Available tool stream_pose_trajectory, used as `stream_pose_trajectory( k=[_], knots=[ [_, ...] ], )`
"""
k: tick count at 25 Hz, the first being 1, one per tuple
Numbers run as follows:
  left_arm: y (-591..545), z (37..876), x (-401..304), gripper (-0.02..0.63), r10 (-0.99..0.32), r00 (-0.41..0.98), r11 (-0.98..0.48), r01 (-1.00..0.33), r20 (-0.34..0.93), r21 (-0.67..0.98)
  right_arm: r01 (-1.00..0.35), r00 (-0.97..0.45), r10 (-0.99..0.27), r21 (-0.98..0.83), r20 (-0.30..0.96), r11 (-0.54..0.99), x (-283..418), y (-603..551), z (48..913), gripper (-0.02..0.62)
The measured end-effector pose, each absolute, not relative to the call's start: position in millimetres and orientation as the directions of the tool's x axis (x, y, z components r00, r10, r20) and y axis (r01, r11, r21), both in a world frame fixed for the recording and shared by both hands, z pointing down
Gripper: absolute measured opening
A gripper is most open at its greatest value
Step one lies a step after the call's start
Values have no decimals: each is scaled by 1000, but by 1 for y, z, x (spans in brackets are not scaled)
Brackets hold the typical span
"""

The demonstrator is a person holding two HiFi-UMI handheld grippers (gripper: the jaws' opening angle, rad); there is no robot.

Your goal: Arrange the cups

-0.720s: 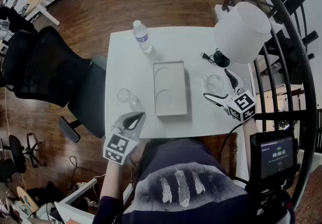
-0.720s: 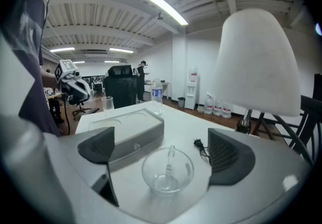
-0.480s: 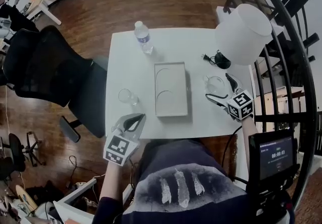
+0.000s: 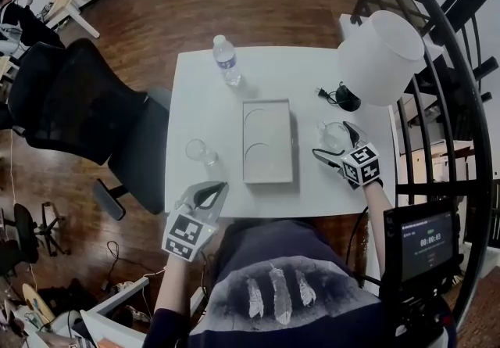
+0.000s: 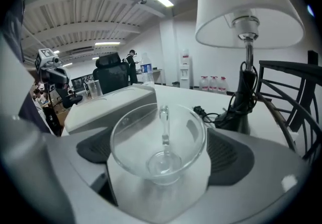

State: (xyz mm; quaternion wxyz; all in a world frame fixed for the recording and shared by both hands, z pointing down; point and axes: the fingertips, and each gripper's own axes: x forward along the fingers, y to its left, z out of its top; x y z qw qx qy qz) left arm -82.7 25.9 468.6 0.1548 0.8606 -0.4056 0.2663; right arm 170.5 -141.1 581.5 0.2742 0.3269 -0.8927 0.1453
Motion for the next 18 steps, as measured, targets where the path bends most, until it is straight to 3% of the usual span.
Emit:
stream_pose_trajectory(
  k=[4,7,8,18],
  knots=[
    [31,471,-83,15,-612,525,-620,-783,591,54,-672,-623,-514,-67,589,738,169,-143,583,584],
    [32,471,-83,15,-610,523,-620,-783,595,52,-669,-603,-517,-31,608,743,168,-143,587,444],
    [31,471,-84,15,-611,523,-620,-783,595,51,-671,-599,-521,-25,608,741,168,-144,587,428],
    [31,470,-83,15,-609,529,-623,-780,591,56,-720,-558,-563,-18,609,694,171,-146,586,417]
  ],
)
